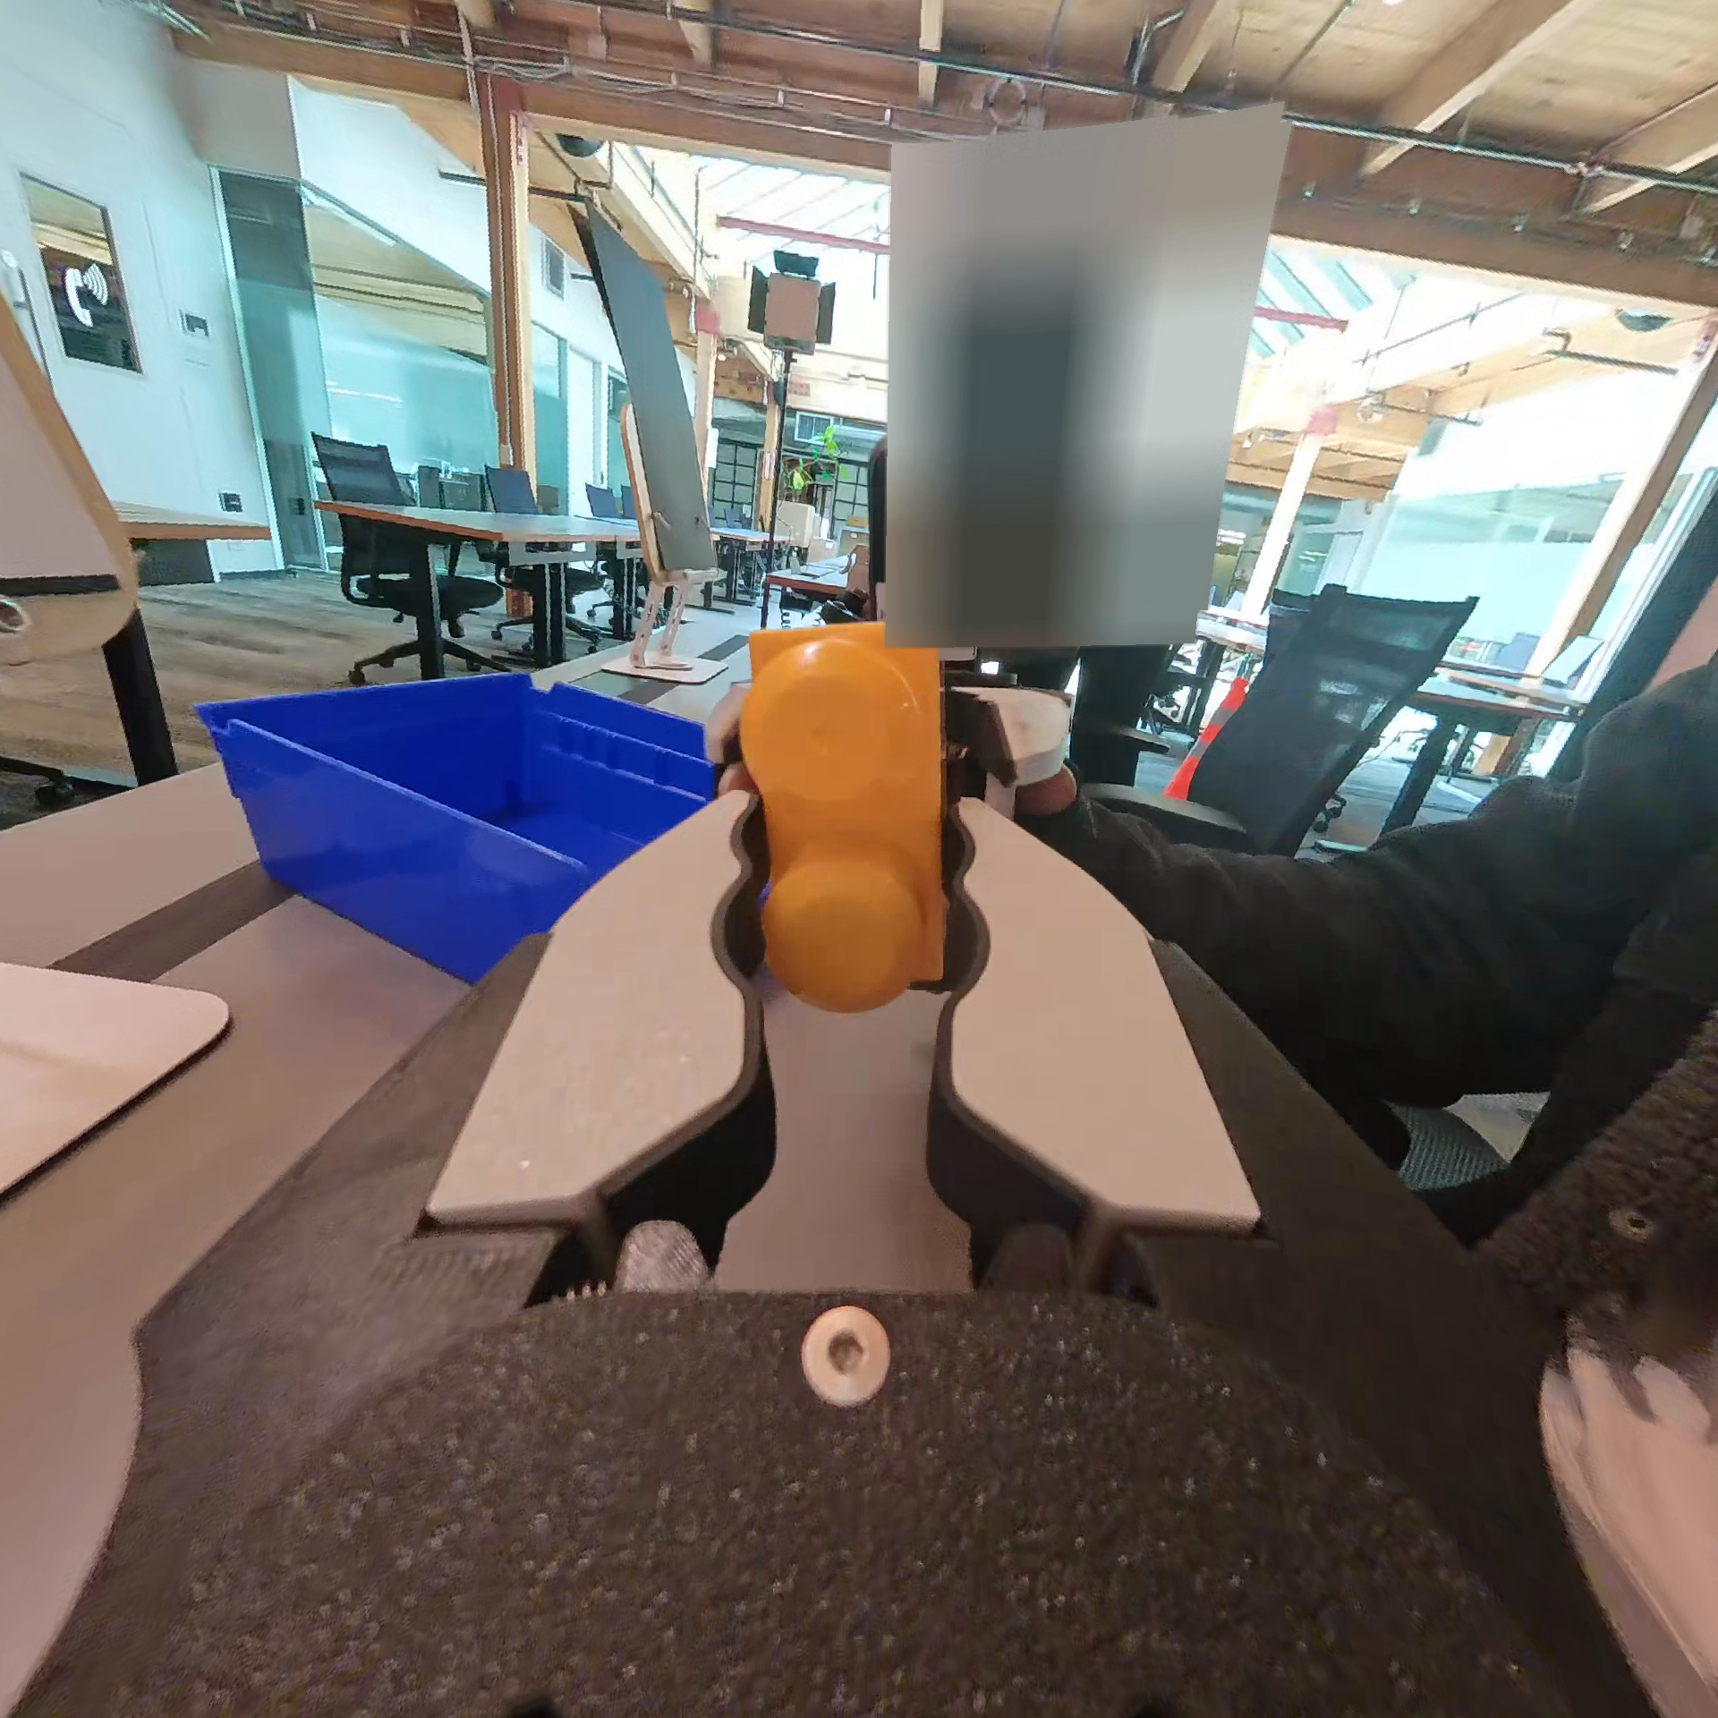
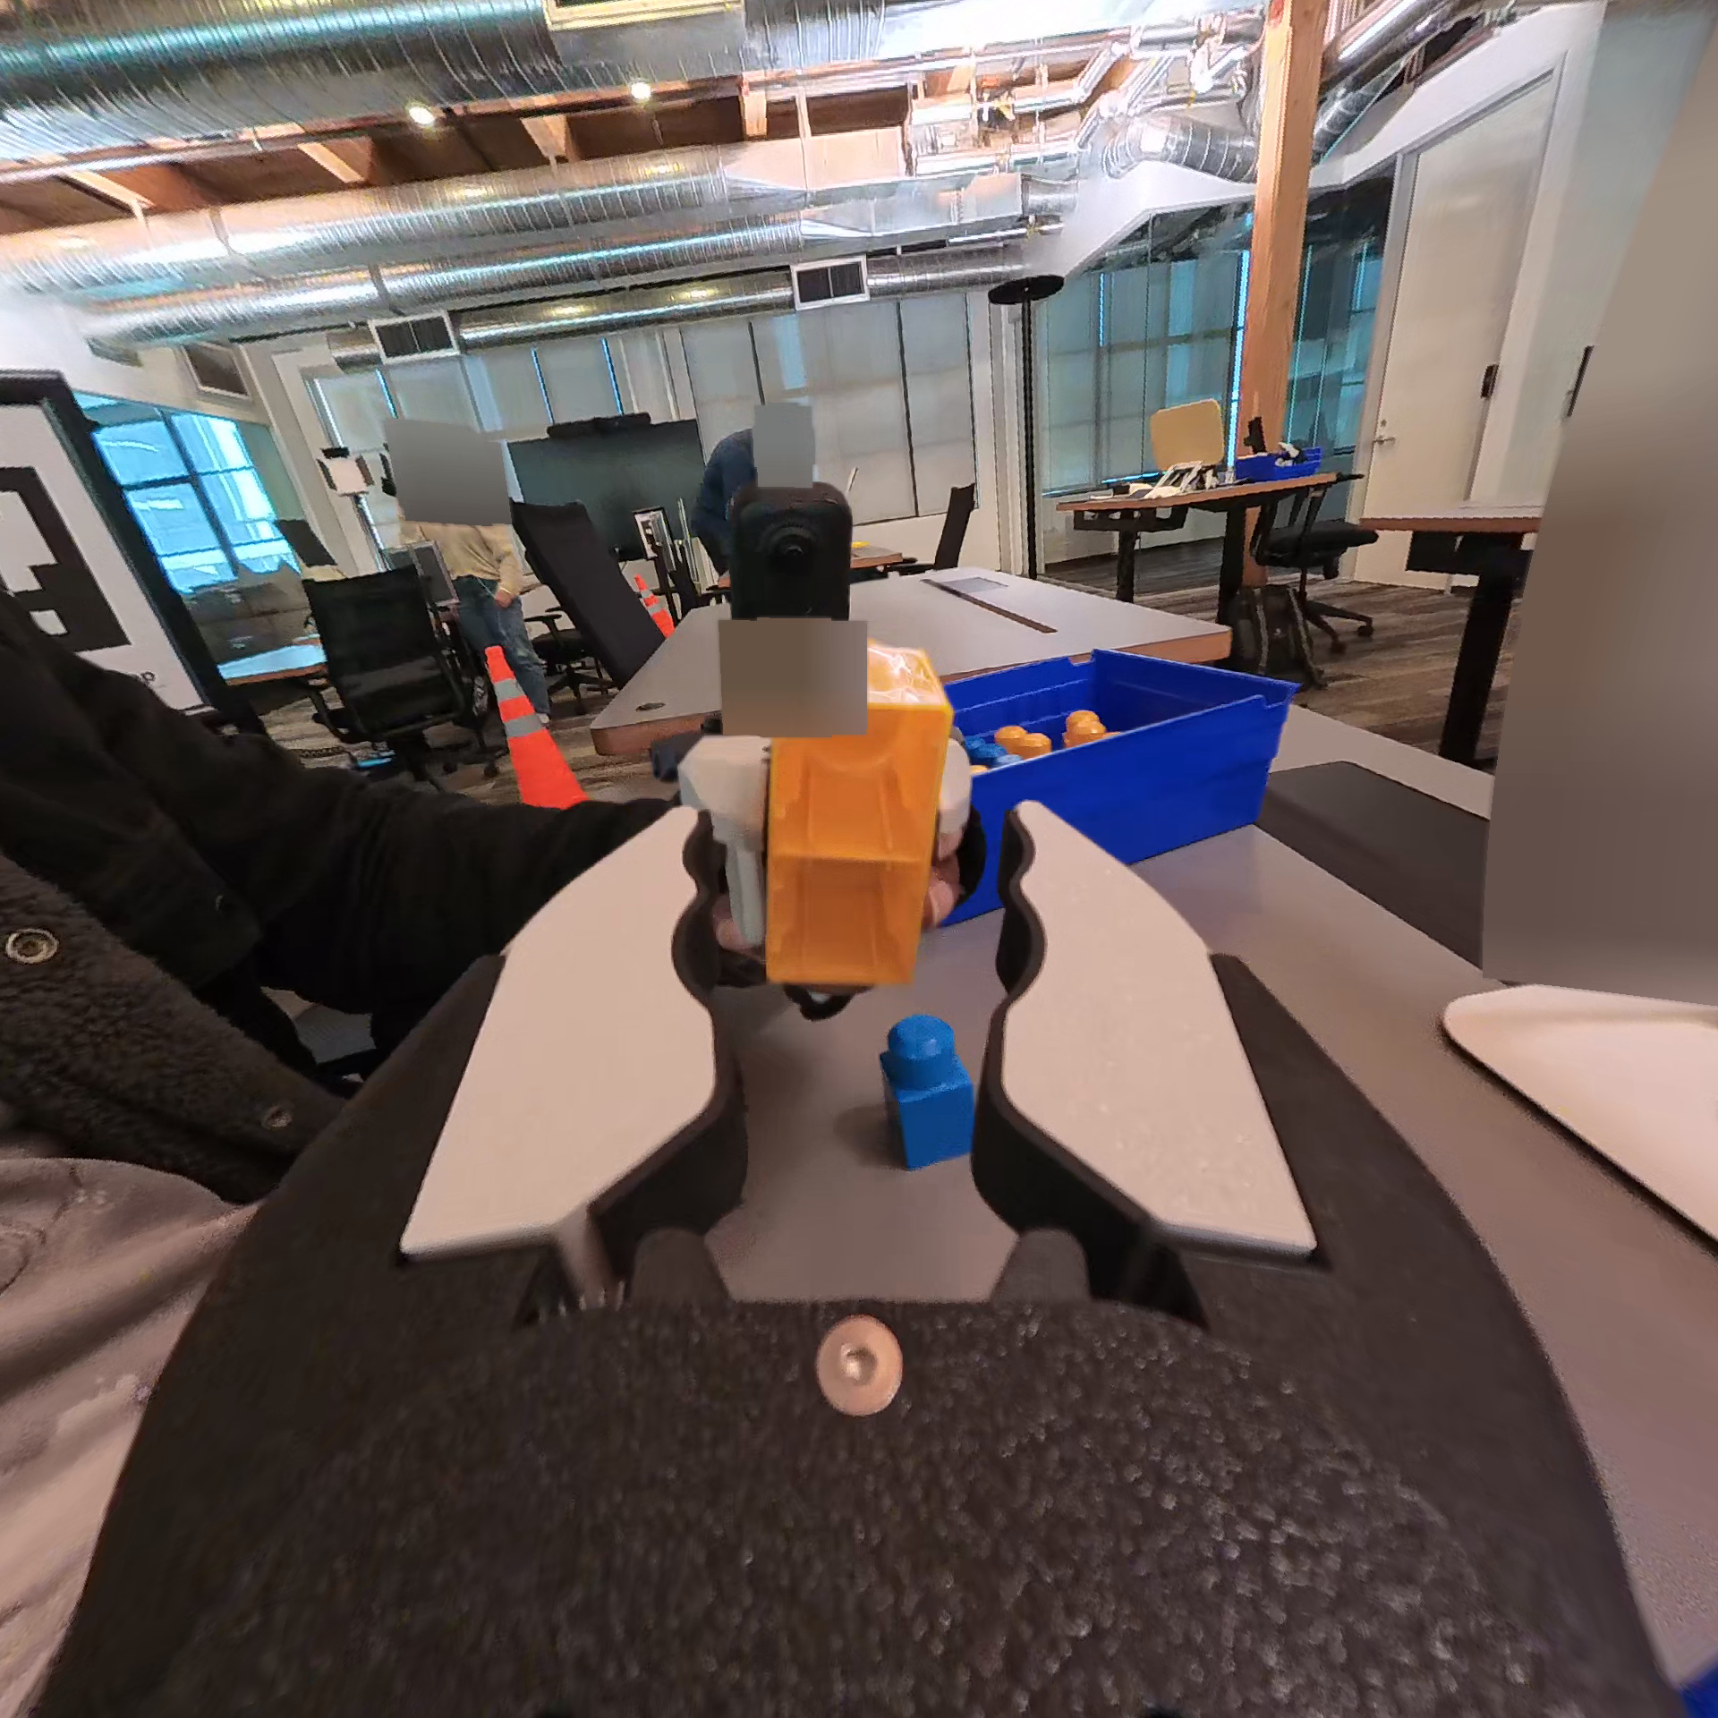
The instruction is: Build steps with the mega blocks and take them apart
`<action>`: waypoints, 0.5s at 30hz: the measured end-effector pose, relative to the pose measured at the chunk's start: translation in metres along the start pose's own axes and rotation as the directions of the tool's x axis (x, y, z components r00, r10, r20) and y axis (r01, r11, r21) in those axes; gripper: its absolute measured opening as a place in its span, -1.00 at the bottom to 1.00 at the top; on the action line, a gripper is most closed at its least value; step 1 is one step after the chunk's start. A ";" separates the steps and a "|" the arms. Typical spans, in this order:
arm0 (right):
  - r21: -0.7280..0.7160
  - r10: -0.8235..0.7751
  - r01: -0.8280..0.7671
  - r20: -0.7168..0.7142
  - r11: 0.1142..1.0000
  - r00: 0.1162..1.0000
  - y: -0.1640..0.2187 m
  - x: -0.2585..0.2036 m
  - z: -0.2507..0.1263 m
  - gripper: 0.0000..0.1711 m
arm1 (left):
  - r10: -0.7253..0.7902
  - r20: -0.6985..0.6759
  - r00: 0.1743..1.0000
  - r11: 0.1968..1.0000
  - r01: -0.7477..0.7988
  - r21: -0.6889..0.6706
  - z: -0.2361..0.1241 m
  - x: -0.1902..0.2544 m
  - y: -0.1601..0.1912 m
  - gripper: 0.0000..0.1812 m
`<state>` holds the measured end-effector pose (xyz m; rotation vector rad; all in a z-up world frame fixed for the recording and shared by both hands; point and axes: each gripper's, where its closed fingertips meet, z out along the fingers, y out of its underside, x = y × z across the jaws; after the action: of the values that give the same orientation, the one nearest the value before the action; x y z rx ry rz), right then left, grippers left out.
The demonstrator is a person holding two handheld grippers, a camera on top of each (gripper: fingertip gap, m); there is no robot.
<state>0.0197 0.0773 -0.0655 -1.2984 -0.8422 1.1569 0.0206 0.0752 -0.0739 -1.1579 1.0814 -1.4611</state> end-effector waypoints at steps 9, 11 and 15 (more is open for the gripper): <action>0.033 0.010 -0.010 0.015 0.999 1.000 0.004 -0.007 0.012 -0.57 | 0.023 0.008 1.000 1.000 -0.023 0.020 0.010 0.007 0.010 -0.61; 0.034 0.006 -0.006 0.014 0.999 1.000 0.005 -0.006 0.012 -0.57 | 0.025 0.008 1.000 0.999 -0.025 0.020 0.009 0.007 0.011 -0.61; 0.030 -0.008 0.008 0.013 1.000 1.000 0.006 -0.006 0.011 -0.58 | 0.016 0.005 1.000 1.000 -0.016 -0.014 0.009 0.006 0.013 -0.61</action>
<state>0.0069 0.0741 -0.0694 -1.2635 -0.8364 1.1685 0.0306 0.0663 -0.0844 -1.1598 1.0962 -1.4397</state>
